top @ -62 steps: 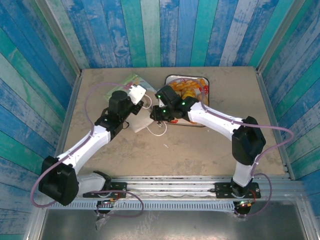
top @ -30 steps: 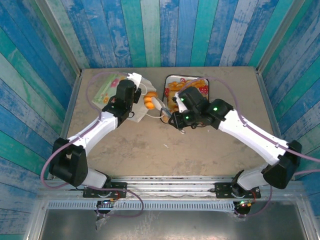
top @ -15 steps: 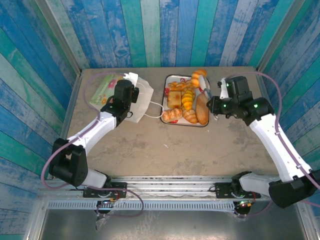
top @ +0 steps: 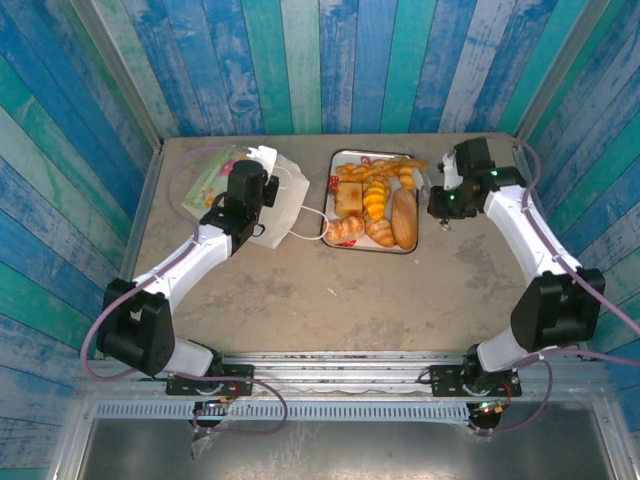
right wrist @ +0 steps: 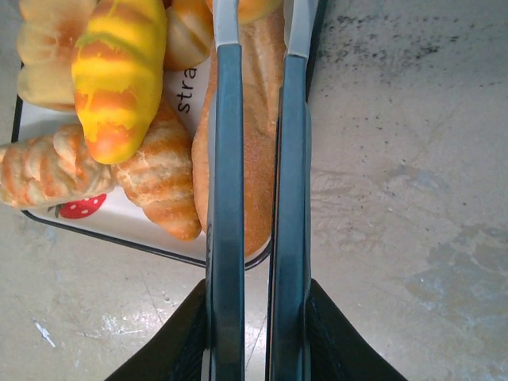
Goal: Take the fake bread out of the paper bag
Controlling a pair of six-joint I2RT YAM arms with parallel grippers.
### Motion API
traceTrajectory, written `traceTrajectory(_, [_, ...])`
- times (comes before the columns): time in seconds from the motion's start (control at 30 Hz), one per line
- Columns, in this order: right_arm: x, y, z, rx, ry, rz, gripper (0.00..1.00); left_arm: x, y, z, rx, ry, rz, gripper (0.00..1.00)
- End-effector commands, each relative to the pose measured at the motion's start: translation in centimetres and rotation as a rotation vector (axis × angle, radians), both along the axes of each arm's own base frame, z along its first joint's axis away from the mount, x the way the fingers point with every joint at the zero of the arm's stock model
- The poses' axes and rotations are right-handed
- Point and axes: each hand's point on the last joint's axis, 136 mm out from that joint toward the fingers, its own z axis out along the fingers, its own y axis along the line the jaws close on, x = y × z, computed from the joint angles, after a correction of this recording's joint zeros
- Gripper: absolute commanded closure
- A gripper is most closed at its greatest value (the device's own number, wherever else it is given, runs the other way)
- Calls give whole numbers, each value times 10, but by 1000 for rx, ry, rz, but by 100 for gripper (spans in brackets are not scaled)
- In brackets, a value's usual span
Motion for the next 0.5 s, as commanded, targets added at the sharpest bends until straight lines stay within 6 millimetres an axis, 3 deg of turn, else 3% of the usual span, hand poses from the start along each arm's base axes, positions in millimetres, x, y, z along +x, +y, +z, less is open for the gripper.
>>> traceTrajectory(0.0, [17, 10, 17, 7, -84, 92, 99, -8, 1, 27, -50, -65, -8, 100])
traceTrajectory(0.47, [53, -1, -6, -31, -60, 109, 92, -9, 3, 24, -35, -53, -1, 100])
